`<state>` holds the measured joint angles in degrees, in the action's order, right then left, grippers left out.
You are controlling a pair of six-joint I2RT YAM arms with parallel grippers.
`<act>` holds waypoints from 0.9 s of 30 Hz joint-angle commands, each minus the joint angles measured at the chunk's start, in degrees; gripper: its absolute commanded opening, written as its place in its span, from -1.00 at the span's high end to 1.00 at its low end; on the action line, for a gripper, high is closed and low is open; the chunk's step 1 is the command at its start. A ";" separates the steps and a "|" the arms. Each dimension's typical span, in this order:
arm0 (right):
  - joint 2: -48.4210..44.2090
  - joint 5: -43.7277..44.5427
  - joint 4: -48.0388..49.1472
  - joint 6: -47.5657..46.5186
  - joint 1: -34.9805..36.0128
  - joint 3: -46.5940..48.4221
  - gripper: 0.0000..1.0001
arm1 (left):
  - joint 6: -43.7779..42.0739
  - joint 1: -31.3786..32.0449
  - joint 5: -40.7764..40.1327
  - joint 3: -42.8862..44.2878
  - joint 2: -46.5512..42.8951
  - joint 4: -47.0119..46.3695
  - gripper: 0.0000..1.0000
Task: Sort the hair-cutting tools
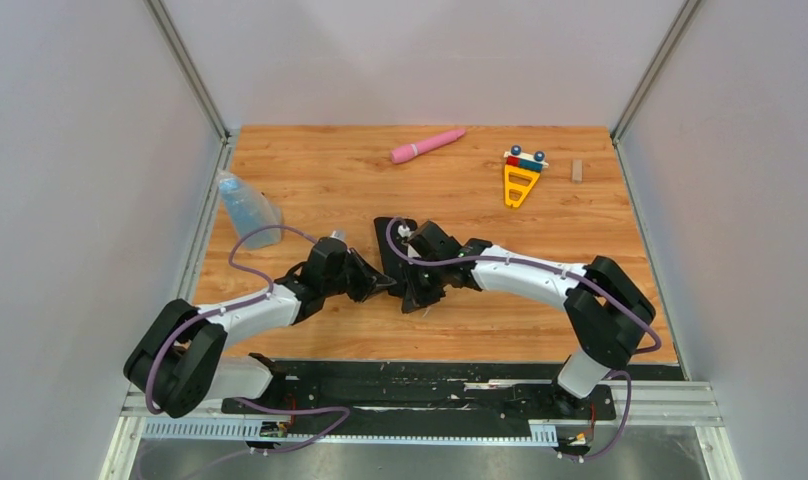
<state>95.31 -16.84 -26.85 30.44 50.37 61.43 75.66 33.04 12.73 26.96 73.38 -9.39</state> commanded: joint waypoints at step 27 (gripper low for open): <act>-4.83 -3.32 4.48 -0.69 -3.74 -5.02 1.00 | -21.50 -8.43 -0.95 17.98 13.10 17.45 -0.68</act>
<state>86.91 -16.82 -24.21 26.33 43.05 51.62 55.96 25.98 18.26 44.10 87.94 6.72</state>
